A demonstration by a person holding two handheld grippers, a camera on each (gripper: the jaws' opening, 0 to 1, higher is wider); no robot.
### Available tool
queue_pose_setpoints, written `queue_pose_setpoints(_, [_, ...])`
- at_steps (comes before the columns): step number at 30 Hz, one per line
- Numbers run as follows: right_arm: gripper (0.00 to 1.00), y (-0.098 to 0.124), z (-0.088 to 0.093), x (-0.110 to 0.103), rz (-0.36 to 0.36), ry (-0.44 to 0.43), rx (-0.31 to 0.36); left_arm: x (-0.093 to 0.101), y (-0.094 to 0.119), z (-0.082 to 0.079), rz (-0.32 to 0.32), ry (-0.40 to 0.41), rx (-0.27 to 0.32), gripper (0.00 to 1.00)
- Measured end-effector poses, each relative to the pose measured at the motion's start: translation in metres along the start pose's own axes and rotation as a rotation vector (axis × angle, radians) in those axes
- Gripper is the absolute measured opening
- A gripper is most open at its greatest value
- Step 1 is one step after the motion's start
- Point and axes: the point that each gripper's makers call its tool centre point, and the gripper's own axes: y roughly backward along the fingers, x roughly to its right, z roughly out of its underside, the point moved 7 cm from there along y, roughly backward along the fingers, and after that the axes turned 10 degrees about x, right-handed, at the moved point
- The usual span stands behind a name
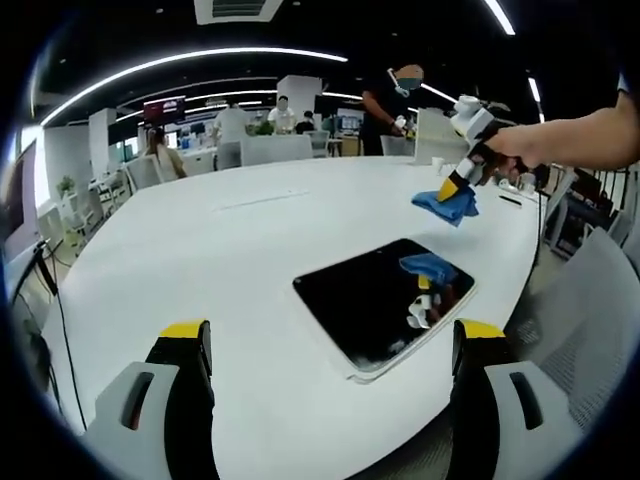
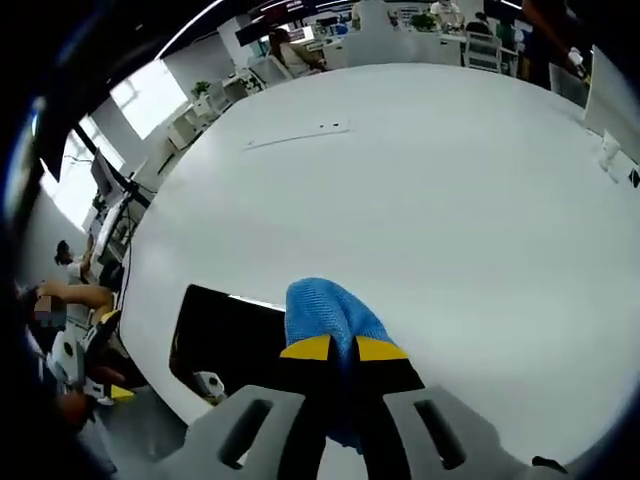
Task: Wipe the mirror surface with the cleaning cloth until all visible marks leave the cleaned area.
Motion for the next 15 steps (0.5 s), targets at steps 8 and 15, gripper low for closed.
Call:
queue_pose_setpoints(8, [0.02, -0.008, 0.012, 0.012, -0.013, -0.044, -0.031, -0.002, 0.001, 0.000, -0.019, -0.004, -0.008, 0.99])
queue_pose_setpoints(15, [0.03, -0.024, 0.039, 0.014, 0.011, -0.062, -0.054, -0.004, 0.002, 0.001, -0.033, 0.002, -0.012, 0.99])
